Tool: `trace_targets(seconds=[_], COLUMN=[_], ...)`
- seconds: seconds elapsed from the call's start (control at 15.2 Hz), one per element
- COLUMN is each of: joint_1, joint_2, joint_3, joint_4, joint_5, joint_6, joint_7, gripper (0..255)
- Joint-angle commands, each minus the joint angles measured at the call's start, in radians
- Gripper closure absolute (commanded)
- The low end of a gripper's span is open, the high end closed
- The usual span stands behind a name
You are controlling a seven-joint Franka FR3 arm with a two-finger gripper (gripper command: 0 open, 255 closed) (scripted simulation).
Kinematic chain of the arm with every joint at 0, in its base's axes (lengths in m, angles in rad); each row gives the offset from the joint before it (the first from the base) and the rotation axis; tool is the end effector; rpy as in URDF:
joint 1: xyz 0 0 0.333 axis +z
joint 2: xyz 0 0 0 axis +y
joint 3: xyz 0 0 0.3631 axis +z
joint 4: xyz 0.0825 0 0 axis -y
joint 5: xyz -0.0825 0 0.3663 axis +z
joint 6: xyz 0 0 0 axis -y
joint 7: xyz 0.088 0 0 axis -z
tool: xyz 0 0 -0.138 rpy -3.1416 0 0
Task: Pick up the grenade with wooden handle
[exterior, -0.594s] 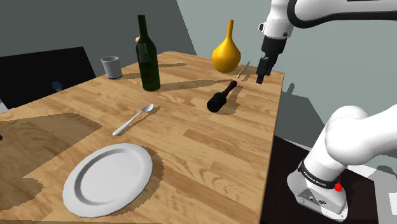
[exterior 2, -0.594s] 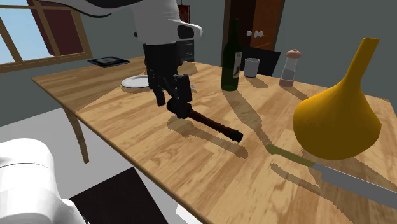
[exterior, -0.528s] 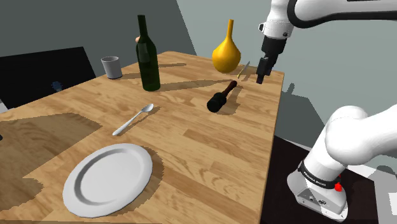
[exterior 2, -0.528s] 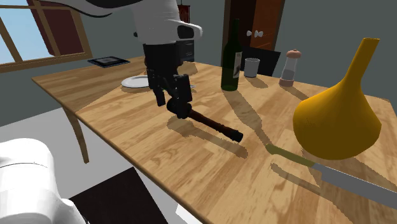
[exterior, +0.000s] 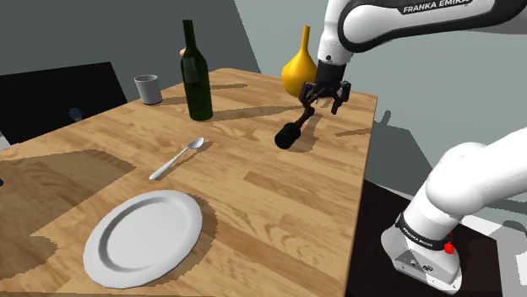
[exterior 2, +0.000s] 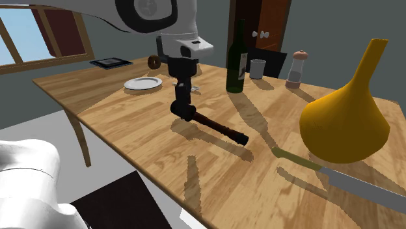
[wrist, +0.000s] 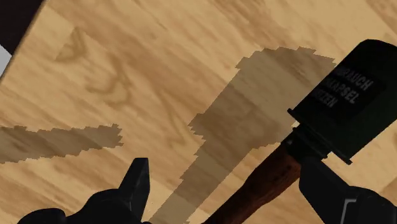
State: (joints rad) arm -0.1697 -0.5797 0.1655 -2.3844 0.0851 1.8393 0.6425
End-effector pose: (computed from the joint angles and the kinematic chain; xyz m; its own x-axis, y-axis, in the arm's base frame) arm 0.3404 0.0175 0.5390 0.7686 -0.6391 0.0281 -0.6390 -0.7691 -0.0114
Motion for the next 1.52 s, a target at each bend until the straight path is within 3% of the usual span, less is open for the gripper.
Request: trace_targets(seconds=[0.0,0.26,0.92,0.99,1.45], joint_1=[-0.050,-0.147,-0.145,-0.145,-0.145], joint_2=[0.064,0.200,0.224,0.224,0.224], joint_3=[0.049,0.127,0.137,0.137,0.137], joint_4=[0.034,0.104,0.023,0.023,0.023], joint_5=[0.032,0.058,0.061,0.061,0.061], joint_6=[0.042,0.133,0.239,0.238,0.238], joint_7=[0.222,0.611,0.610,0.610,0.611], gripper=[0,0,0,255,255])
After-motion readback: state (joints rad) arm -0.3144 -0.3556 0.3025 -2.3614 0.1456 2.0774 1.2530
